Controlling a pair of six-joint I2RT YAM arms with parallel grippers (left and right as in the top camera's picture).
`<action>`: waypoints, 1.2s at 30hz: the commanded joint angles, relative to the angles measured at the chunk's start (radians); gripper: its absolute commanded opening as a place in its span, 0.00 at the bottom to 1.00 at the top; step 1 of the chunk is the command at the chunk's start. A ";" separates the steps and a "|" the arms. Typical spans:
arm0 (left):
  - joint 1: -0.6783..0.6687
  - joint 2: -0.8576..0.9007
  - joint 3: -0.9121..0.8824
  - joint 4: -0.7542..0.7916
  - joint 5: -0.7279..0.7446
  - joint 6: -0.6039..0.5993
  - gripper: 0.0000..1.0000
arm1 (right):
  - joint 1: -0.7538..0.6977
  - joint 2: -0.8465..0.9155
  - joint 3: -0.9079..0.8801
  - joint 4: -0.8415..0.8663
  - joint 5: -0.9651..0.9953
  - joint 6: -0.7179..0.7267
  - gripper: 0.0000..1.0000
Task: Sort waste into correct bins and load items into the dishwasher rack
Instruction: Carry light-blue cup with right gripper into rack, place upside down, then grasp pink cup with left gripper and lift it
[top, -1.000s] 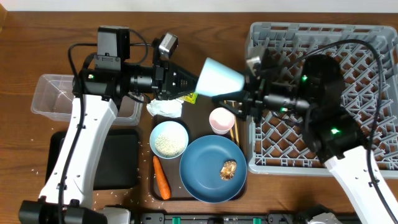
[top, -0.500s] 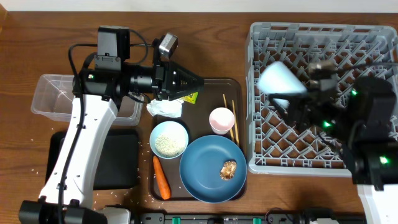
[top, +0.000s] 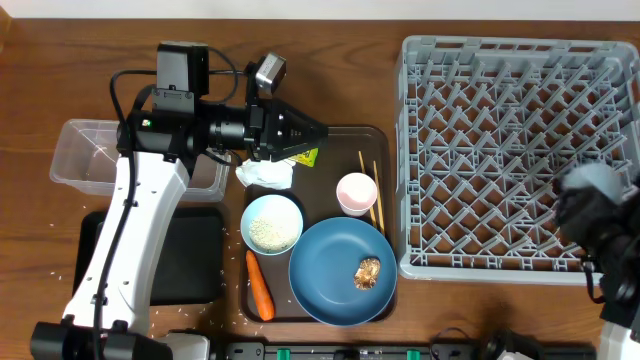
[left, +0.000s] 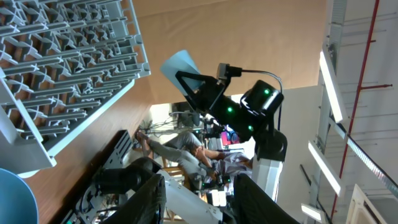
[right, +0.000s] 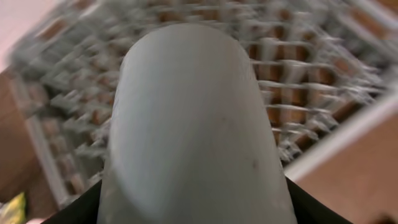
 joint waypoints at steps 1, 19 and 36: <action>-0.002 -0.006 0.016 0.004 0.024 0.002 0.37 | -0.105 0.035 0.016 -0.004 0.074 0.023 0.58; -0.002 -0.006 0.016 0.004 0.013 0.002 0.37 | -0.307 0.432 0.016 0.038 -0.175 0.024 0.58; -0.002 -0.006 0.016 0.004 0.013 0.002 0.37 | -0.307 0.628 0.016 0.039 -0.262 0.039 0.73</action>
